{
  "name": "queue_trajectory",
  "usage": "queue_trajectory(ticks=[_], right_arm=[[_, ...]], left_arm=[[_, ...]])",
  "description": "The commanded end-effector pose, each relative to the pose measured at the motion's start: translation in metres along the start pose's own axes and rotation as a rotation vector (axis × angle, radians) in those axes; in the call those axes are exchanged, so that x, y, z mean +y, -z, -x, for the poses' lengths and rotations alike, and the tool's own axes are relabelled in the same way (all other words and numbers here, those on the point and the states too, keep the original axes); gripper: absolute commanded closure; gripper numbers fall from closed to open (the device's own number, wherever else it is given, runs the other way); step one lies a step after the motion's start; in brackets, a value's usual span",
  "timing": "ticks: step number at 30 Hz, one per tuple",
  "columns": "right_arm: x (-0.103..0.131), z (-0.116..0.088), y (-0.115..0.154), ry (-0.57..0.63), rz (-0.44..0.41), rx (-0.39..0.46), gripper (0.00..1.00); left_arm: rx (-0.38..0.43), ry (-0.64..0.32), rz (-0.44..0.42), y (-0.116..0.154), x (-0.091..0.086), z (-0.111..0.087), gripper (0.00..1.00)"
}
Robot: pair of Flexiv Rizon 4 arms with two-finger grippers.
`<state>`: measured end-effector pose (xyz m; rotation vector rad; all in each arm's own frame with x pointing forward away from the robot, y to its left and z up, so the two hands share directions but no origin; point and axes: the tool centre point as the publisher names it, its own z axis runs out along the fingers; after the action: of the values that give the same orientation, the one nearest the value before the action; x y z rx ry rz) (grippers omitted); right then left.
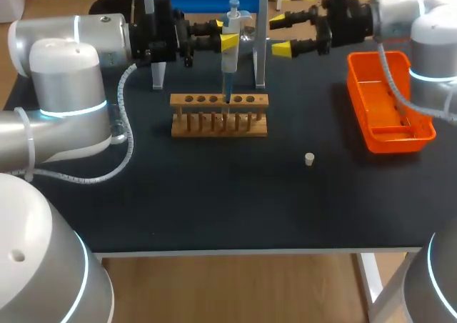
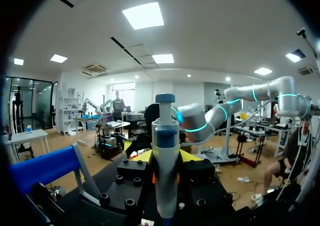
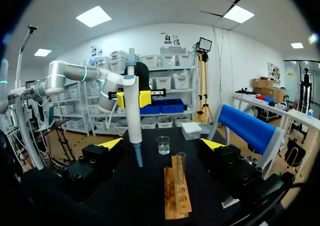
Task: Invert the test tube, pick up the pipette, mount the tip to pipette, aspirate from beaker and dispense into the tube, eject the tip, return the pipette, and cap with the stopper.
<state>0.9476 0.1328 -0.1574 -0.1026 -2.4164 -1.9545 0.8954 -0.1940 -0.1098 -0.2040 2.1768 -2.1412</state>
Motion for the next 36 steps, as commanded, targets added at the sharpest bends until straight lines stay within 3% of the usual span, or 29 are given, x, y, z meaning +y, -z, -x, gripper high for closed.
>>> queue_trajectory(ticks=[1, 9, 18, 29, 36], right_arm=[[0.007, 0.012, -0.003, -0.007, -0.052, -0.083, 0.00], [0.009, 0.062, -0.016, 0.014, -0.135, -0.218, 0.00], [0.005, 0.103, -0.029, 0.020, -0.171, -0.293, 0.00], [0.004, 0.127, -0.048, 0.029, -0.190, -0.312, 0.00], [0.007, 0.129, -0.049, 0.042, -0.185, -0.314, 0.00]], left_arm=[[0.000, -0.001, 0.000, -0.001, 0.000, 0.001, 1.00], [0.000, -0.001, 0.000, -0.001, 0.000, 0.001, 1.00], [0.000, -0.001, 0.000, -0.001, 0.000, 0.001, 1.00], [0.000, -0.001, 0.000, -0.001, 0.000, 0.001, 1.00], [0.000, -0.001, 0.000, -0.001, 0.000, 0.001, 1.00]])
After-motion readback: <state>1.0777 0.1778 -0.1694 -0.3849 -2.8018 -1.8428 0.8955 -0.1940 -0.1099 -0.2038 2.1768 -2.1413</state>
